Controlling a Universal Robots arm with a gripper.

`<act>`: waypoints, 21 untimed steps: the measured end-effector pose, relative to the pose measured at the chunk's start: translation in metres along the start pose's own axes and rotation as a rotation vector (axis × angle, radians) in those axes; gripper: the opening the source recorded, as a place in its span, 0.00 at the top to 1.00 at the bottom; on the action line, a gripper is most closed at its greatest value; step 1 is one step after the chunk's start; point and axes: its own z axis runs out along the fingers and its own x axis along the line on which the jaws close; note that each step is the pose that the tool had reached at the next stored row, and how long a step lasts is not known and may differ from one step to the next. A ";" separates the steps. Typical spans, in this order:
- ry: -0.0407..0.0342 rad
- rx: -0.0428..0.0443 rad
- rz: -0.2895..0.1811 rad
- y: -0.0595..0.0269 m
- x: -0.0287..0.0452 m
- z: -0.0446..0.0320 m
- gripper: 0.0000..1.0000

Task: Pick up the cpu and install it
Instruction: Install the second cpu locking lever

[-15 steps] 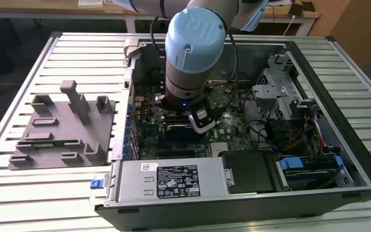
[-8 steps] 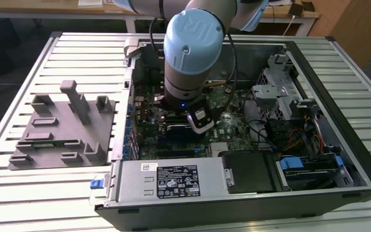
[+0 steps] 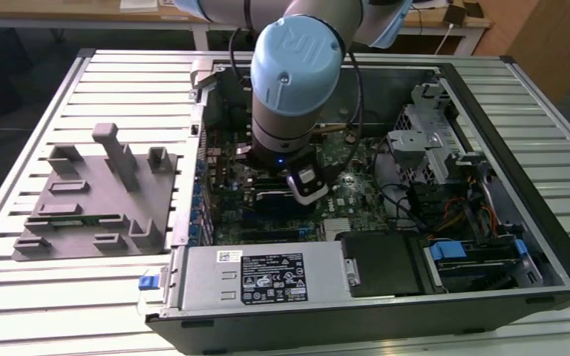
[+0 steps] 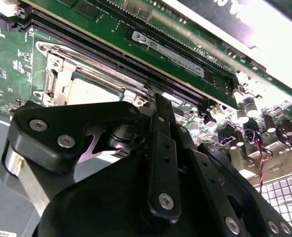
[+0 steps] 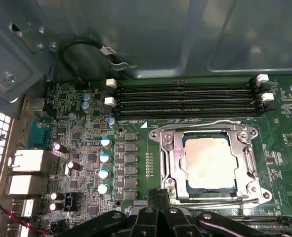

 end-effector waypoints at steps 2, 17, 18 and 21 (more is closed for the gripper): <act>0.0000 -0.0009 0.000 -0.0002 0.0004 0.0013 0.89; -0.0007 -0.0010 0.000 0.0061 0.0019 -0.0144 0.89; -0.0011 -0.0009 -0.001 0.0073 0.0021 -0.0176 0.89; -0.0024 0.0006 -0.001 0.0104 0.0025 -0.0255 0.89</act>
